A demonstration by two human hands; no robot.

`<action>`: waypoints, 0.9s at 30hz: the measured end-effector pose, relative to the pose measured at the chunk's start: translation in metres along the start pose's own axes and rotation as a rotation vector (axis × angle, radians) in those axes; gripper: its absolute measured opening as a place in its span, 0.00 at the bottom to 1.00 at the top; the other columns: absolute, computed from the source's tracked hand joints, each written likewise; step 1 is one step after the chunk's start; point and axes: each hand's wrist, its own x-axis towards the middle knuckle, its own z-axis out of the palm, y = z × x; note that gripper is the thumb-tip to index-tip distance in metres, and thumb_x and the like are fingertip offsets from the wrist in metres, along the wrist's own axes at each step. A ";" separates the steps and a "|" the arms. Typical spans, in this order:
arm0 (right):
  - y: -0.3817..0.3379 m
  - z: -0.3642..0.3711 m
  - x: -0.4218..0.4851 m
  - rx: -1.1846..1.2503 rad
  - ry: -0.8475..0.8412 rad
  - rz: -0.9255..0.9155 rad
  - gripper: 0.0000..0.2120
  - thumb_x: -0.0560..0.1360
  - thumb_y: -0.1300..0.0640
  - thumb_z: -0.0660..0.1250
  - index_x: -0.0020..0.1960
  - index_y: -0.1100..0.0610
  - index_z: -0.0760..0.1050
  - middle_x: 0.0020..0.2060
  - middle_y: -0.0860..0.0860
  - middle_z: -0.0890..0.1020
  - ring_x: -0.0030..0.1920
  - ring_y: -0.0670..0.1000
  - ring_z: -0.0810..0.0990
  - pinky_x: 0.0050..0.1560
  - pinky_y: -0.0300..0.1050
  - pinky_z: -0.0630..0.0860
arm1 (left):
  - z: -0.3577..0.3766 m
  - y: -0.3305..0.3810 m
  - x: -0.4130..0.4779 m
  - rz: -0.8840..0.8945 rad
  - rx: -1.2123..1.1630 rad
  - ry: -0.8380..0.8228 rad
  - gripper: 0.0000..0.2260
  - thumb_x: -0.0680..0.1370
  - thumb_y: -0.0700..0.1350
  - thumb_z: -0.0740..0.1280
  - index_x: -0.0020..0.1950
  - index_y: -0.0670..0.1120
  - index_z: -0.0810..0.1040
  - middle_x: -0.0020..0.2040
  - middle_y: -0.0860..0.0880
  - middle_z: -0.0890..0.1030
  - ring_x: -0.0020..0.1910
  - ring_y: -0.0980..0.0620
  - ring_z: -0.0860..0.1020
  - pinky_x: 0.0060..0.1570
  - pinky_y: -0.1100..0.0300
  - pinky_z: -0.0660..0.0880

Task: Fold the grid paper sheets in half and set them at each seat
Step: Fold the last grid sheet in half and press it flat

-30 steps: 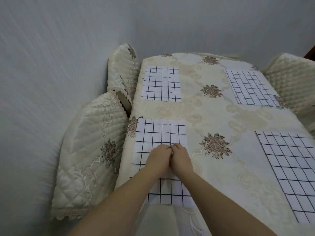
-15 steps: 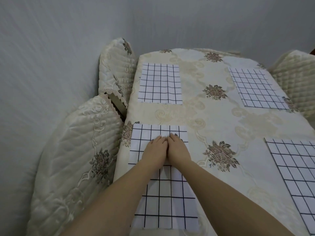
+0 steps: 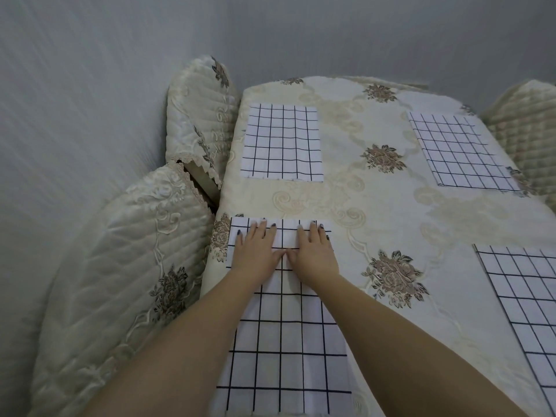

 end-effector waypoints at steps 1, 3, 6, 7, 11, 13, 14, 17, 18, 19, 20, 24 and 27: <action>0.003 0.000 0.000 -0.001 -0.002 0.015 0.33 0.80 0.43 0.52 0.78 0.56 0.45 0.78 0.59 0.44 0.78 0.58 0.42 0.77 0.52 0.44 | -0.001 -0.005 -0.001 -0.003 0.015 -0.006 0.30 0.81 0.59 0.54 0.79 0.49 0.50 0.80 0.48 0.48 0.79 0.48 0.45 0.75 0.46 0.46; 0.008 -0.002 -0.002 -0.004 -0.021 0.034 0.36 0.79 0.39 0.53 0.78 0.57 0.44 0.78 0.58 0.43 0.78 0.57 0.42 0.77 0.52 0.44 | -0.002 -0.013 -0.004 -0.026 0.019 -0.011 0.33 0.80 0.61 0.55 0.79 0.48 0.48 0.80 0.48 0.46 0.79 0.48 0.44 0.75 0.47 0.45; 0.011 -0.005 -0.004 -0.030 -0.029 0.046 0.39 0.78 0.38 0.53 0.78 0.58 0.43 0.78 0.59 0.44 0.78 0.57 0.42 0.77 0.53 0.44 | -0.003 -0.017 -0.012 -0.085 0.016 -0.009 0.34 0.79 0.61 0.54 0.79 0.46 0.48 0.80 0.45 0.45 0.79 0.47 0.43 0.75 0.47 0.46; 0.010 -0.006 -0.006 -0.041 -0.029 0.048 0.39 0.78 0.38 0.54 0.78 0.59 0.43 0.78 0.59 0.44 0.78 0.58 0.42 0.77 0.53 0.44 | -0.004 -0.017 -0.016 -0.103 0.012 -0.006 0.35 0.79 0.62 0.55 0.79 0.45 0.48 0.80 0.45 0.46 0.79 0.47 0.43 0.76 0.47 0.47; 0.005 -0.003 -0.022 -0.066 -0.035 0.056 0.39 0.78 0.38 0.53 0.78 0.61 0.43 0.78 0.60 0.45 0.78 0.59 0.43 0.77 0.54 0.44 | -0.001 -0.010 -0.040 -0.126 -0.010 0.011 0.38 0.78 0.63 0.56 0.79 0.42 0.47 0.80 0.42 0.47 0.79 0.45 0.44 0.75 0.48 0.46; 0.003 0.003 -0.037 -0.057 -0.027 0.044 0.38 0.79 0.39 0.52 0.78 0.62 0.43 0.77 0.61 0.45 0.78 0.59 0.43 0.77 0.55 0.44 | 0.002 -0.008 -0.054 -0.121 -0.016 -0.005 0.38 0.78 0.64 0.55 0.79 0.42 0.46 0.80 0.42 0.45 0.78 0.45 0.42 0.76 0.48 0.44; 0.001 0.006 -0.044 -0.057 -0.026 0.037 0.38 0.79 0.40 0.51 0.77 0.63 0.42 0.77 0.61 0.44 0.78 0.59 0.43 0.77 0.54 0.43 | 0.004 -0.008 -0.061 -0.121 -0.017 -0.012 0.39 0.78 0.64 0.54 0.79 0.42 0.45 0.80 0.42 0.44 0.78 0.45 0.42 0.76 0.49 0.44; -0.001 0.014 -0.067 -0.056 -0.036 0.030 0.38 0.80 0.40 0.51 0.77 0.63 0.41 0.77 0.62 0.43 0.77 0.60 0.42 0.77 0.54 0.42 | 0.006 -0.006 -0.080 -0.119 -0.011 -0.024 0.39 0.78 0.65 0.54 0.79 0.42 0.44 0.80 0.42 0.44 0.78 0.45 0.42 0.76 0.49 0.44; 0.000 0.017 -0.075 -0.054 -0.039 0.028 0.38 0.80 0.40 0.50 0.77 0.63 0.41 0.77 0.61 0.42 0.77 0.60 0.41 0.77 0.54 0.42 | 0.006 -0.005 -0.087 -0.119 -0.006 -0.024 0.40 0.78 0.65 0.54 0.79 0.42 0.44 0.80 0.42 0.44 0.78 0.45 0.42 0.76 0.48 0.44; 0.000 0.019 -0.082 -0.052 -0.046 0.025 0.38 0.80 0.40 0.50 0.77 0.63 0.40 0.77 0.61 0.41 0.77 0.59 0.40 0.77 0.54 0.41 | 0.008 -0.005 -0.093 -0.119 0.000 -0.024 0.40 0.77 0.65 0.54 0.79 0.42 0.44 0.80 0.42 0.44 0.78 0.45 0.42 0.76 0.48 0.44; 0.000 0.022 -0.090 -0.052 -0.050 0.020 0.38 0.80 0.40 0.49 0.77 0.63 0.39 0.77 0.61 0.41 0.77 0.59 0.40 0.77 0.53 0.41 | 0.009 -0.004 -0.101 -0.121 0.002 -0.022 0.40 0.77 0.66 0.53 0.79 0.42 0.44 0.80 0.42 0.44 0.78 0.45 0.41 0.76 0.48 0.43; 0.003 0.032 -0.123 -0.038 -0.054 0.014 0.37 0.80 0.39 0.47 0.77 0.62 0.38 0.77 0.60 0.39 0.77 0.59 0.38 0.77 0.53 0.39 | 0.018 0.003 -0.137 -0.141 -0.030 -0.027 0.41 0.77 0.66 0.53 0.79 0.42 0.42 0.79 0.42 0.42 0.78 0.45 0.39 0.76 0.49 0.41; 0.004 0.039 -0.147 -0.015 -0.038 0.019 0.43 0.72 0.35 0.34 0.77 0.62 0.39 0.77 0.60 0.41 0.77 0.59 0.39 0.75 0.52 0.37 | 0.028 0.007 -0.163 -0.157 -0.028 -0.027 0.41 0.77 0.67 0.51 0.78 0.42 0.40 0.79 0.42 0.39 0.78 0.45 0.37 0.76 0.49 0.40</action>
